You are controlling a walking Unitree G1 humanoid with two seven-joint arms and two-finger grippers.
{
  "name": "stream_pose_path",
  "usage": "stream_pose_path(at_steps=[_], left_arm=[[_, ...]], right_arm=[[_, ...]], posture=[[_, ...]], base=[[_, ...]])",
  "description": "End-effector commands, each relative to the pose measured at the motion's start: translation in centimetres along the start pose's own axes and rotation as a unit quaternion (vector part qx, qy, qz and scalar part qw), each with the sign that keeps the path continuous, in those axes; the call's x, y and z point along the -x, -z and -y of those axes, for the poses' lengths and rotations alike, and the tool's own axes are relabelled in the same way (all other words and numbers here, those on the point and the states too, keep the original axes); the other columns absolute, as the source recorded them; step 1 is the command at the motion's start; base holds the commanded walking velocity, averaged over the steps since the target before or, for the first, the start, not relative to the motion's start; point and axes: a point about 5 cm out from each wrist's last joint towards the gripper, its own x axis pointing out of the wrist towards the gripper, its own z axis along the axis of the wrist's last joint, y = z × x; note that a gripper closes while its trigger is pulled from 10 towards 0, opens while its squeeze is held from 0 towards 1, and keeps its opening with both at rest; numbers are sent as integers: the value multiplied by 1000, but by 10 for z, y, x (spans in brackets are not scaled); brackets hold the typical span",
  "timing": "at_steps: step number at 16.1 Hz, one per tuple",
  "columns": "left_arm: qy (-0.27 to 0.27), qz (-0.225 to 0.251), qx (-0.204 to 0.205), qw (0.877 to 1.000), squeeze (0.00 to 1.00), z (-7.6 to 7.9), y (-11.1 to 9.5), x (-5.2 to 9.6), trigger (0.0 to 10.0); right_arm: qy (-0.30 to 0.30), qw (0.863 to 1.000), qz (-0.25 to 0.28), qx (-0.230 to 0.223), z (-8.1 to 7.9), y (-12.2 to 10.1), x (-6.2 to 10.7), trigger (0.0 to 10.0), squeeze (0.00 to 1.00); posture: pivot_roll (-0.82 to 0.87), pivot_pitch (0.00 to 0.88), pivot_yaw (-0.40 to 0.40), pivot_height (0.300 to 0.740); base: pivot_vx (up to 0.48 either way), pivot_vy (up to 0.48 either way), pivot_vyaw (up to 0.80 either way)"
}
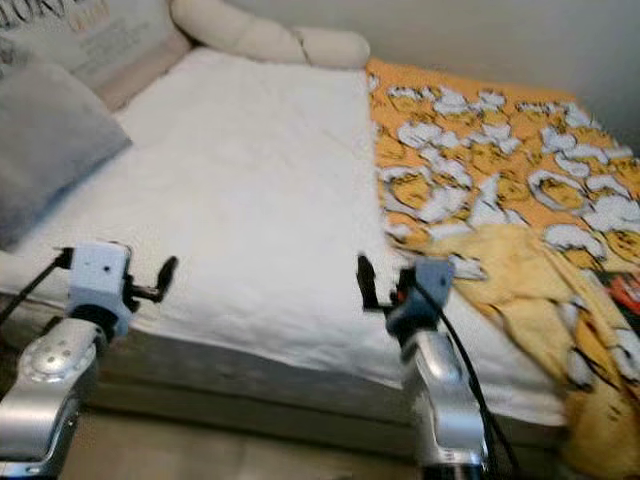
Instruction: Clean up the room
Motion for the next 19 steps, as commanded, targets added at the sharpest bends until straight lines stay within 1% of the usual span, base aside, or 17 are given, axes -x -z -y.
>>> stream_pose_path(at_steps=[1, 5, 9, 19], left_arm=[[14, 10, 1, 1000, 1000, 9, -5, -2, 10000], [14, 9, 0, 1000, 1000, 8, -5, -5, 10000], [14, 8, -1, 1000, 1000, 7, -5, -6, 10000], [19, 8, -5, 1000, 1000, 9, -6, -6, 10000]], right_arm=[[23, 1000, -5, 7, 13, 2, 5, 10000, 1000], [27, 1000, -4, 10, 16, 0, 2, 10000, 1000], [22, 1000, -4, 12, 15, 0, 0, 10000, 1000], [26, 1000, -6, 11, 16, 0, -1, 10000, 1000]], posture=[[10, 0, -64, 740], [8, 0, -58, 740], [6, 0, -55, 740], [6, 0, -52, 740]], base=[[0, -480, 0], [0, -480, 0], [0, -480, 0], [0, -480, 772]])
